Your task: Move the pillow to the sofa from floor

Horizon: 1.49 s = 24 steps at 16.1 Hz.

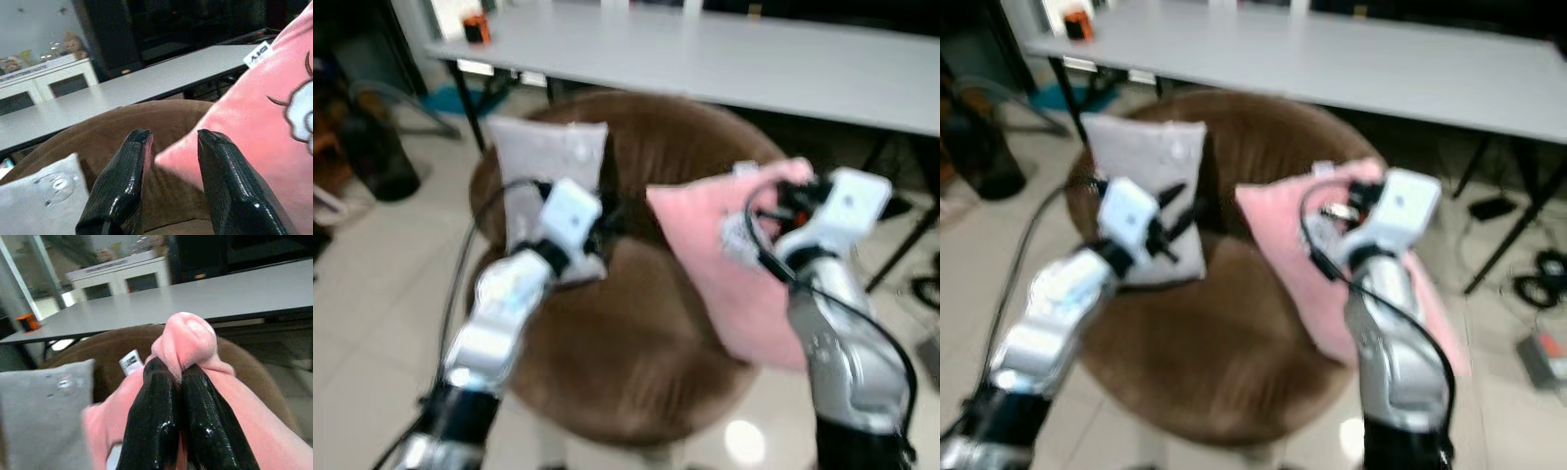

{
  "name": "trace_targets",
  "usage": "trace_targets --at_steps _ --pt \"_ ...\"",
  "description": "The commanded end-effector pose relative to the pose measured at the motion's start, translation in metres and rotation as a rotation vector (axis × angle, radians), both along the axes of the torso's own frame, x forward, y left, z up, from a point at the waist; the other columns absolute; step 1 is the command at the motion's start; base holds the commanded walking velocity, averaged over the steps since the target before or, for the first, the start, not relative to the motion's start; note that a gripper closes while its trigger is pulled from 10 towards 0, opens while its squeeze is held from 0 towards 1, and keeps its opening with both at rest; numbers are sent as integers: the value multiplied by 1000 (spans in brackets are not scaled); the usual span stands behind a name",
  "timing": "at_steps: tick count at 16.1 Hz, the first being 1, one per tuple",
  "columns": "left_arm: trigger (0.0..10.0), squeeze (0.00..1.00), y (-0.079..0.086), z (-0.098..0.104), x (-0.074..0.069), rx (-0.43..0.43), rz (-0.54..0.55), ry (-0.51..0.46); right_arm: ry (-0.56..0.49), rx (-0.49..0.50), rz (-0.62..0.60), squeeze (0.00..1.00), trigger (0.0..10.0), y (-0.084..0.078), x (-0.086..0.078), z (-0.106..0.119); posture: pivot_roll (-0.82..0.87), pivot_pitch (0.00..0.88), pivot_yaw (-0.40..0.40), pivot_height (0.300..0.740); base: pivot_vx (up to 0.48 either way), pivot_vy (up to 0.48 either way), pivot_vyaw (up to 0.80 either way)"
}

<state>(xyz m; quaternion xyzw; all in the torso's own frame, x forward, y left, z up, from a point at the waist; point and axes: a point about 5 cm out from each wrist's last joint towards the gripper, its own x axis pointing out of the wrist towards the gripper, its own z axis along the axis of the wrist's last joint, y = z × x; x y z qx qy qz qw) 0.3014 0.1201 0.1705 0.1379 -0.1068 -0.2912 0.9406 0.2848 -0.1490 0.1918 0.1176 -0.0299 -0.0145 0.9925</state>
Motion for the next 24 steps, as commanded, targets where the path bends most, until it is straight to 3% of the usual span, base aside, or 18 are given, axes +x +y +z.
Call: trace_targets --at_steps 1,7,9,10,12,14,16,17,18,19,21,24 --pt "10000 0 6 2 -3 -4 5 -12 -38 8 70 0 10000 12 0 15 -10 45 -38 740 0 0 0" --pt "10000 0 13 -3 -14 31 -1 5 3 35 157 0 10000 31 10 19 13 70 -57 740 0 0 0" --pt "10000 0 16 -4 -18 56 -20 16 31 63 157 0 10000 39 23 14 28 91 -44 740 0 0 0" --pt "10000 0 16 -4 -19 64 -26 20 46 77 135 0 10000 40 31 10 34 100 -40 740 0 0 0" --pt "10000 0 20 -2 -22 86 -44 31 132 174 -6 0 10000 32 65 -4 58 131 -27 740 0 0 0" --pt "10000 0 23 -2 -24 104 -54 45 176 203 -38 0 10000 31 81 -12 67 145 -17 740 0 0 0" --pt "10000 0 22 -5 -27 129 -74 64 236 181 -73 0 10000 33 98 -23 73 153 -10 740 0 0 0" --pt "10000 0 21 -5 -29 134 -82 65 223 122 -136 0 10000 28 107 -21 77 155 -9 740 0 0 0" --pt "10000 0 20 -4 -29 133 -85 65 170 121 -202 192 10000 17 115 -10 81 156 -11 740 0 0 0" --pt "10000 0 20 -3 -30 133 -85 67 133 119 -230 1000 10000 10 118 -2 82 155 -14 740 0 0 0" --pt "10000 0 19 -4 -31 134 -86 70 101 136 -175 1000 10000 10 121 2 84 155 -13 740 0 0 0" --pt "10000 0 16 -3 -30 130 -88 69 36 132 -185 1000 10000 6 125 11 85 151 -14 740 0 0 0"
